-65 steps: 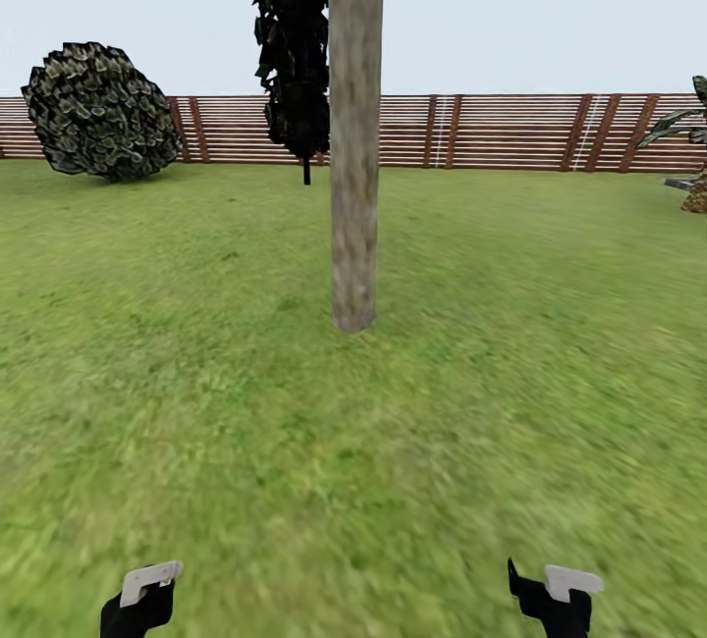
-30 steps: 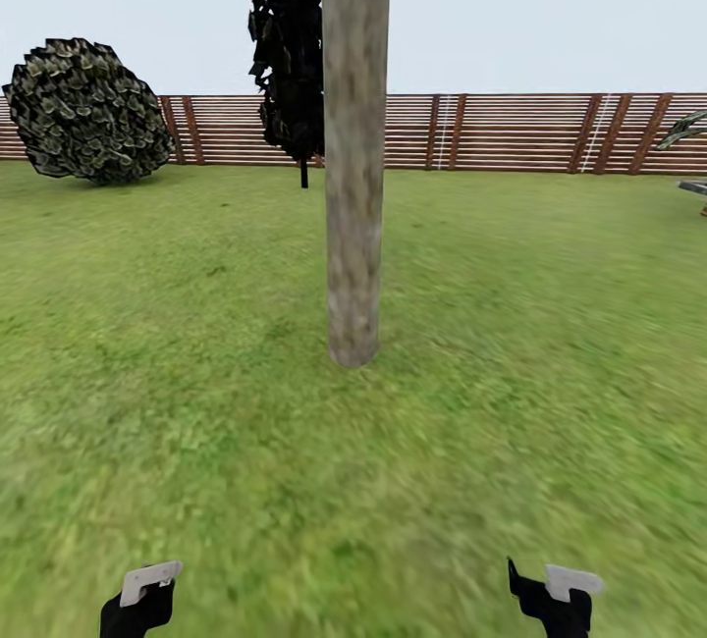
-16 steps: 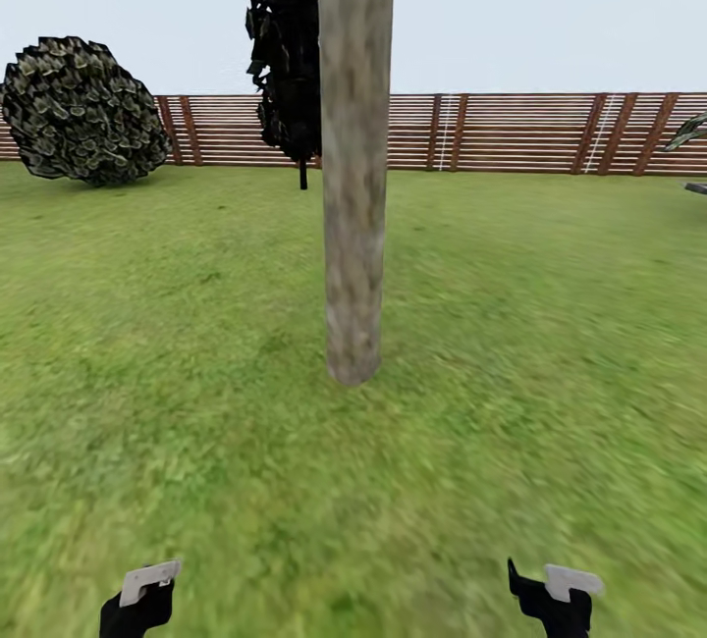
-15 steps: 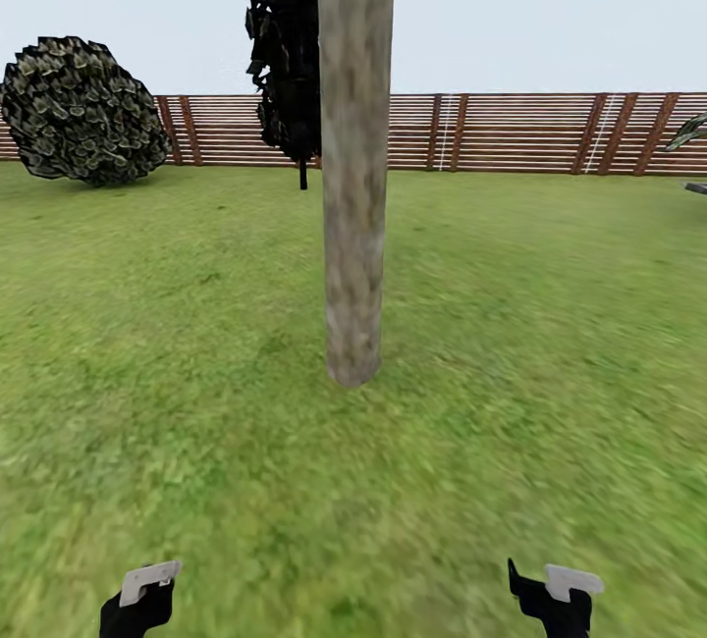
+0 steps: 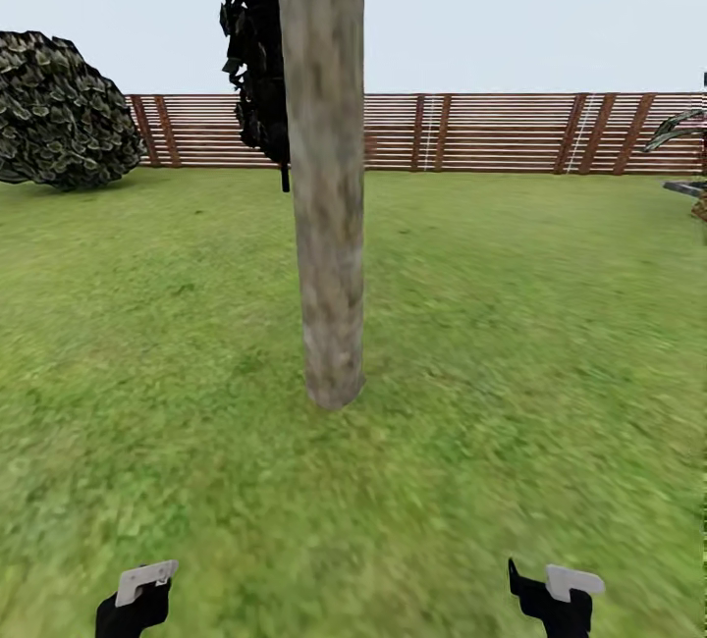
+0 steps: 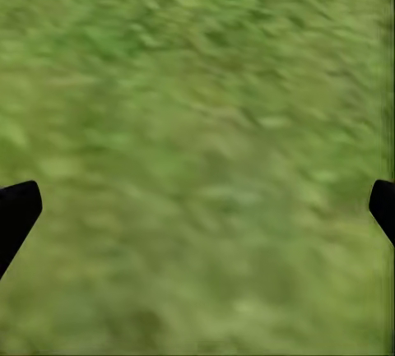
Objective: In the garden, pick up the pesticide atomizer on the floor and spray pesticide onto both trees until each tree trunk is fully covered.
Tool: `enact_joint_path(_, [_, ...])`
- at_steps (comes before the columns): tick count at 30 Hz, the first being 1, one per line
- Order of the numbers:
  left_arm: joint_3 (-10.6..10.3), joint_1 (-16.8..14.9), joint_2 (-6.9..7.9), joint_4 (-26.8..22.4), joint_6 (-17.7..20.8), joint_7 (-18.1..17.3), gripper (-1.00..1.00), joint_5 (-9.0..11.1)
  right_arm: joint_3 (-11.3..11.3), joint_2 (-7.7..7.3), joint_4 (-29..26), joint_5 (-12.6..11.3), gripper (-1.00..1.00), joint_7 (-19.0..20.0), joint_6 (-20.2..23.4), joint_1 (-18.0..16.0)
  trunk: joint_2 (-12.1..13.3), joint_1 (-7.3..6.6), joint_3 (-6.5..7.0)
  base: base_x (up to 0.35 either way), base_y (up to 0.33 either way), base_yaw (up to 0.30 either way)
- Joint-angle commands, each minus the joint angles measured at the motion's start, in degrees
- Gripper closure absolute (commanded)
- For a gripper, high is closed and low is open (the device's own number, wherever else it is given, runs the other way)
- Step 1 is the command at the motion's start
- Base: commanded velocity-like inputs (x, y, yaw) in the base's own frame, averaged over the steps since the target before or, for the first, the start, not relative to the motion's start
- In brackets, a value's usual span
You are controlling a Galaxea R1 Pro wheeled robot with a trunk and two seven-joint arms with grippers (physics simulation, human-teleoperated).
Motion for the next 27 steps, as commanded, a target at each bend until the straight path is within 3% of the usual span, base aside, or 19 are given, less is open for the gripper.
enact_joint_path(1, [0.3,0.0,0.02,0.0,-0.1,-0.4,1.0,0.4,0.0,0.01,0.1,0.0,-1.0,-0.2,-0.2,-0.1,0.0,0.02,-0.05,0.304,-0.131,-0.182])
enact_joint_path(18, [-0.3,-0.7,0.21,-1.1,0.5,-0.7,1.0,-0.3,0.0,-0.55,-0.9,0.9,-1.0,0.2,-0.1,-0.1,0.0,0.02,-0.05,0.281,-0.163,-0.016])
enact_joint_path(19, [-0.3,-0.9,0.23,-1.2,0.6,-0.7,1.0,-0.8,0.1,-0.57,-1.7,1.8,-1.0,0.3,-0.1,-0.1,0.0,0.02,-0.05,0.278,-0.166,0.0])
enact_joint_path(22, [-0.3,-1.7,0.25,-2.4,0.7,-0.7,1.0,-5.1,0.1,-0.6,-6.3,8.3,-1.0,0.5,0.0,-0.1,0.0,0.02,-0.05,0.265,-0.16,0.0])
enact_joint_path(24, [-0.3,-2.1,0.26,-3.6,0.7,-1.5,1.0,-8.2,0.2,-0.56,-8.5,13.9,-1.0,1.8,0.1,-0.1,0.0,0.02,-0.05,0.135,-0.083,0.0])
enact_joint_path(25, [-0.3,-2.2,0.28,-4.0,0.8,-2.0,1.0,-9.0,0.2,-0.55,-8.9,15.4,-1.0,2.6,0.1,-0.1,0.0,0.02,-0.05,0.084,-0.052,0.0])
enact_joint_path(26, [-0.3,-2.3,0.33,-4.9,0.9,-4.2,1.0,-10.8,0.4,-0.49,-10.2,19.8,-1.0,5.8,0.2,-0.1,0.0,0.02,-0.05,0.043,-0.027,0.0])
enact_joint_path(27, [-0.3,-2.4,0.4,-5.5,0.9,-6.3,1.0,-11.8,0.4,-0.47,-10.9,22.3,-1.0,8.8,0.3,-0.1,0.0,0.02,-0.05,0.028,-0.017,0.0])
